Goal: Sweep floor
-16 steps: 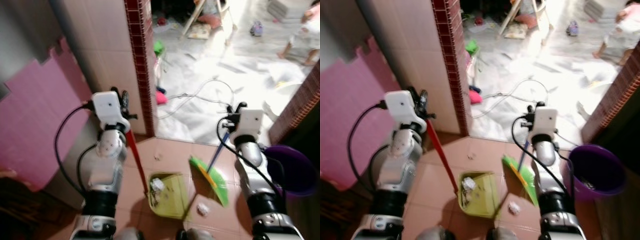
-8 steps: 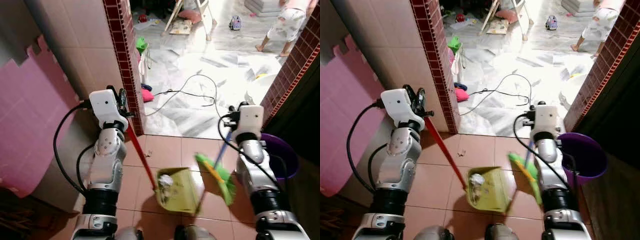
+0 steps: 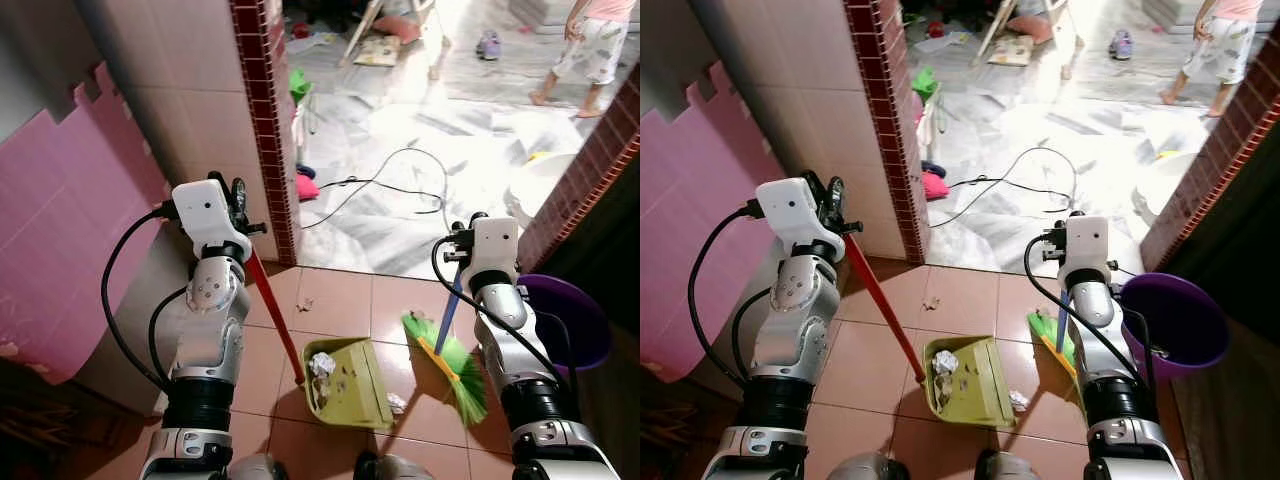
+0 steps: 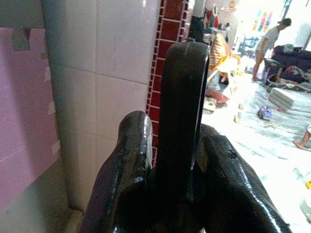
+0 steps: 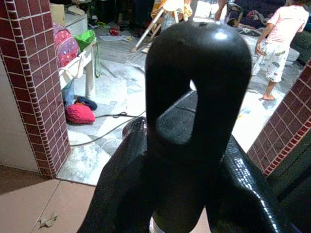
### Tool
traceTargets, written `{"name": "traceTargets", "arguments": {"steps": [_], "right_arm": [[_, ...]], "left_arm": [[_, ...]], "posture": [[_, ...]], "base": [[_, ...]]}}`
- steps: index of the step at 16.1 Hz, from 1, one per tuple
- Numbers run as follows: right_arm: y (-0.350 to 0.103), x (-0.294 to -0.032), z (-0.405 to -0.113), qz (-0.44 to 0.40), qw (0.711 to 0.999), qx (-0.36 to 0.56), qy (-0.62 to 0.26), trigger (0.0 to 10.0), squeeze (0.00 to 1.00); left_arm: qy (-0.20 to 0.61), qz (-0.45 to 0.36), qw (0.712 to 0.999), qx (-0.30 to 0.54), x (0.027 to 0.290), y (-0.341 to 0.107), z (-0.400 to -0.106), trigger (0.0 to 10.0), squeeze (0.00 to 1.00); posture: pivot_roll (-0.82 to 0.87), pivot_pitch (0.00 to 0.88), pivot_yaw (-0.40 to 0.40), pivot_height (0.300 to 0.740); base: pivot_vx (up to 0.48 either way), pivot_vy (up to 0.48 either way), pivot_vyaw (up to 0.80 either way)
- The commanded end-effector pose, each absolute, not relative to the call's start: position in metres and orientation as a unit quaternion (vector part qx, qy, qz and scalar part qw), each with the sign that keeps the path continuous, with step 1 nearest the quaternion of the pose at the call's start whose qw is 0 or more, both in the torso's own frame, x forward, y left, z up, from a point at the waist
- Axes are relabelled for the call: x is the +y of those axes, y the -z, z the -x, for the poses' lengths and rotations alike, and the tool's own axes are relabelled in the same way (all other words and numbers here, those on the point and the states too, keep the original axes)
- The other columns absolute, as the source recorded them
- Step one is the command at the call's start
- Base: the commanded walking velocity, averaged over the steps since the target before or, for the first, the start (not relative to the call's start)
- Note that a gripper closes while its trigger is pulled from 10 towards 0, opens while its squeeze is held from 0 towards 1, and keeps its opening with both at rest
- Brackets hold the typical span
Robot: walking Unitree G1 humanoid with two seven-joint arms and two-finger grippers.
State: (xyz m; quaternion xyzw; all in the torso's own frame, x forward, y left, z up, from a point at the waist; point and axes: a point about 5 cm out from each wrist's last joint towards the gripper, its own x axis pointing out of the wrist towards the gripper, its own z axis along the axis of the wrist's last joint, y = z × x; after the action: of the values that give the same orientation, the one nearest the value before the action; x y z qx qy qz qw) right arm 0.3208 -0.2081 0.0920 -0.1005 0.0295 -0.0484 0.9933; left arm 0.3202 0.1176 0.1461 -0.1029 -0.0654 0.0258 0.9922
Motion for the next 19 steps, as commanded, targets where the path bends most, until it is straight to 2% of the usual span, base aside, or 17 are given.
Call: {"name": "traceTargets", "arguments": {"steps": [1,11,14,19], "right_arm": [[-0.09,-0.206,-0.323,0.095,0.994,0.042,0.043,10.0,0.0],[-0.089,-0.208,-0.324,0.098,0.993,0.05,0.042,10.0,0.0],[-0.089,-0.209,-0.324,0.098,0.993,0.052,0.042,10.0,0.0],[-0.082,-0.211,-0.325,0.077,0.992,0.081,0.052,10.0,0.0]], "left_arm": [[-0.025,0.109,0.989,-0.094,0.117,-0.161,-0.323,10.0,0.0],[-0.022,0.112,0.989,-0.092,0.115,-0.161,-0.325,10.0,0.0],[-0.032,0.094,0.991,-0.086,0.118,-0.159,-0.327,10.0,0.0],[-0.068,0.069,0.992,-0.081,0.138,-0.162,-0.33,10.0,0.0]], "posture": [[-0.09,0.0,0.043,0.74],[-0.09,0.0,0.044,0.74],[-0.09,0.0,0.044,0.74],[-0.09,0.0,0.043,0.74]], "base": [[-0.326,0.0,0.0],[-0.316,0.0,0.0],[0.0,0.0,0.0],[0.0,0.0,0.0]]}}
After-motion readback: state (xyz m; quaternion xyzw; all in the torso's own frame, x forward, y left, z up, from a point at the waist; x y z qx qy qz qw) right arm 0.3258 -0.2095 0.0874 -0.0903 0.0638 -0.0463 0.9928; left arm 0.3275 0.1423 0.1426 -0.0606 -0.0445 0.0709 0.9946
